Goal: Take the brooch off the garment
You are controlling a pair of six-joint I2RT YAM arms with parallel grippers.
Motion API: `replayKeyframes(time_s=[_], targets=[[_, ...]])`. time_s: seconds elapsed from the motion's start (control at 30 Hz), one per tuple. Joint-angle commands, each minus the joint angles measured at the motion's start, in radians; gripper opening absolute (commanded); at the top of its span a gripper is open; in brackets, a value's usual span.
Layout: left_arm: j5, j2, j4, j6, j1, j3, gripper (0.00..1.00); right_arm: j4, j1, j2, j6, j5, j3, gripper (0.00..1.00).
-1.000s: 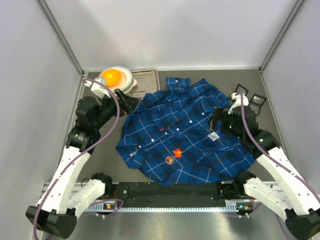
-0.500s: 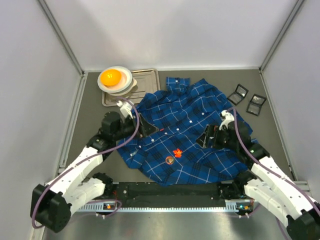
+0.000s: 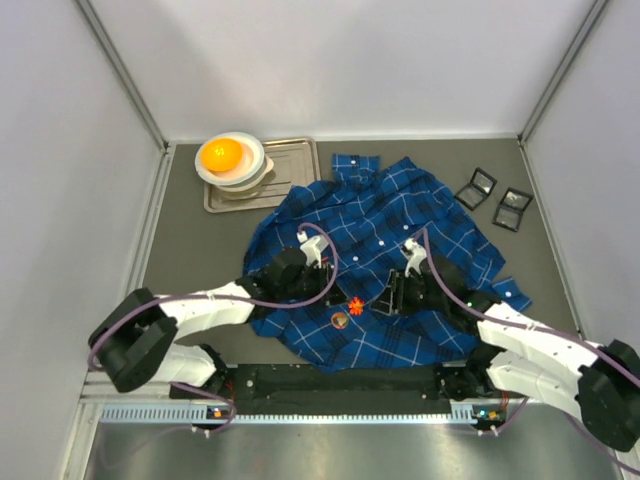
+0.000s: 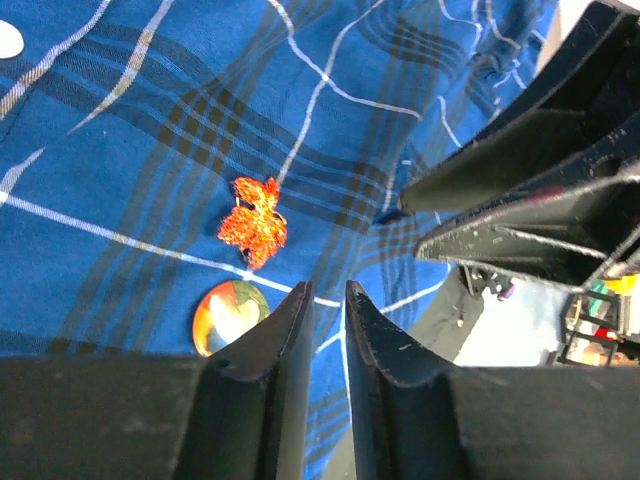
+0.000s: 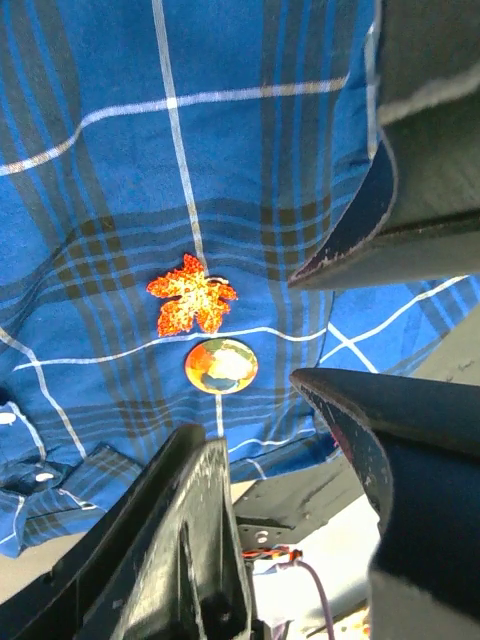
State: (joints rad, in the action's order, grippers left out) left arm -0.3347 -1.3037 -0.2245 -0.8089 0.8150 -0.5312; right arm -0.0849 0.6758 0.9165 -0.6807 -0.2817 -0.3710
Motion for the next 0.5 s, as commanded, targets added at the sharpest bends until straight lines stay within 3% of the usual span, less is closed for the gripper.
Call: replayKeyframes(time_s=[0.0, 0.23, 0.47], targets=[[0.031, -0.091, -0.122, 0.010, 0.019, -0.070, 0.23, 0.210, 0.036, 0.059, -0.063, -0.004, 0.030, 0.36], [0.022, -0.216, -0.180, 0.016, 0.026, -0.087, 0.18, 0.263, 0.048, 0.147, -0.074, -0.014, 0.037, 0.29], [0.039, -0.273, -0.188, 0.028, 0.026, -0.090, 0.13, 0.263, 0.048, 0.202, -0.082, -0.013, 0.023, 0.32]])
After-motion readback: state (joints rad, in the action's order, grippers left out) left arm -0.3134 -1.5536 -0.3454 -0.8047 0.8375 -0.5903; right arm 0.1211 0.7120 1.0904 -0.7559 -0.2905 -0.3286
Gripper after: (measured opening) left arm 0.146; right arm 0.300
